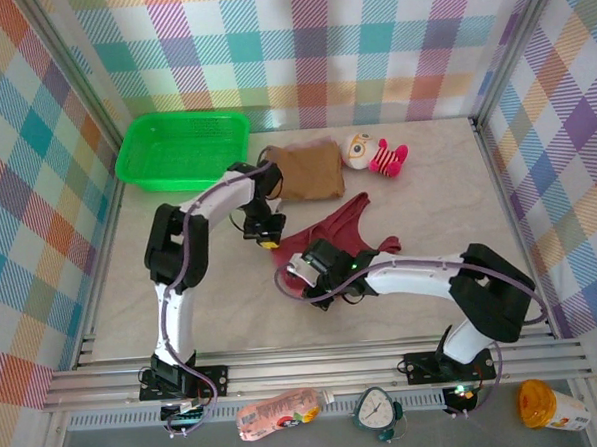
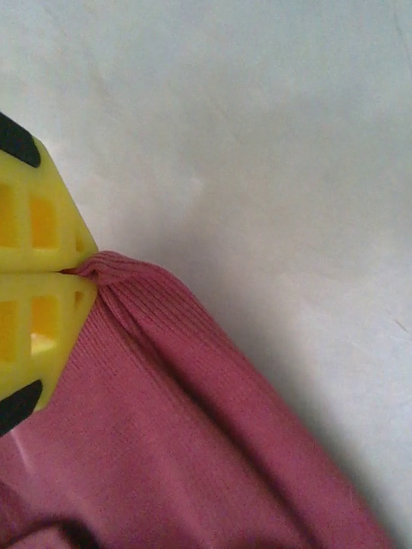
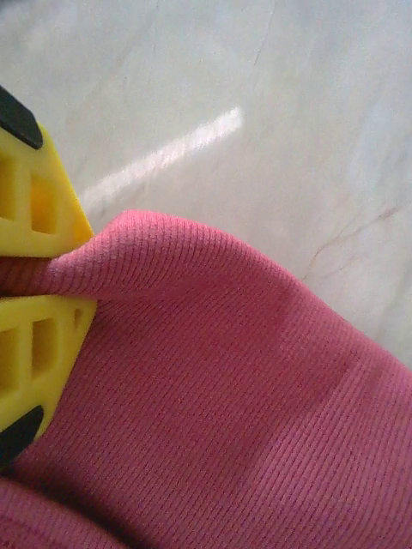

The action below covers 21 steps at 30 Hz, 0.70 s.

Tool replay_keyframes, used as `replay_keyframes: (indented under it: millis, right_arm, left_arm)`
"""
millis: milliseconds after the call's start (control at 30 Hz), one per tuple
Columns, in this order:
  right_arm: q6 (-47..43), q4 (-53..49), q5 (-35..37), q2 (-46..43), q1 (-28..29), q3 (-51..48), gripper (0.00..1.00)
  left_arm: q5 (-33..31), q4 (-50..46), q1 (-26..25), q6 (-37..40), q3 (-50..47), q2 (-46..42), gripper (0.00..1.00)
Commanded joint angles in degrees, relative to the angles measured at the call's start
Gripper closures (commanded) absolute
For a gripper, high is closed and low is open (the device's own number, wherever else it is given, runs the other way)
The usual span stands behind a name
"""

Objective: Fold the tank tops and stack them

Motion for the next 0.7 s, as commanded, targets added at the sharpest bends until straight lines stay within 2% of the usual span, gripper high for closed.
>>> replay_keyframes:
  millis: [0, 100, 233, 367, 667]
  right_arm:
    - [4.6, 4.3, -11.4, -4.4, 0.3, 0.6, 0.86]
    - [12.3, 9.2, -17.3, -6.2, -0.4, -0.7, 0.86]
    - [23.4, 17.6, -23.0, -7.3, -3.4, -4.8, 0.85]
    - [30.5, 23.3, -23.8, -9.7, -6.6, -9.3, 0.85]
    - [40.8, 34.3, -26.3, -9.9, -17.0, -18.6, 0.82]
  left_arm:
    - [-4.9, -8.0, 2.0, -0.1, 0.4, -10.5, 1.00]
    - [-5.8, -9.7, 3.0, -1.7, -1.7, -15.0, 0.99]
    - [-4.7, -11.7, 3.3, -2.2, -1.5, -14.0, 0.99]
    - [-3.5, -11.2, 2.9, -3.4, 3.0, -12.1, 0.98]
    - [1.6, -12.6, 0.5, -2.6, 18.1, 2.1, 0.95]
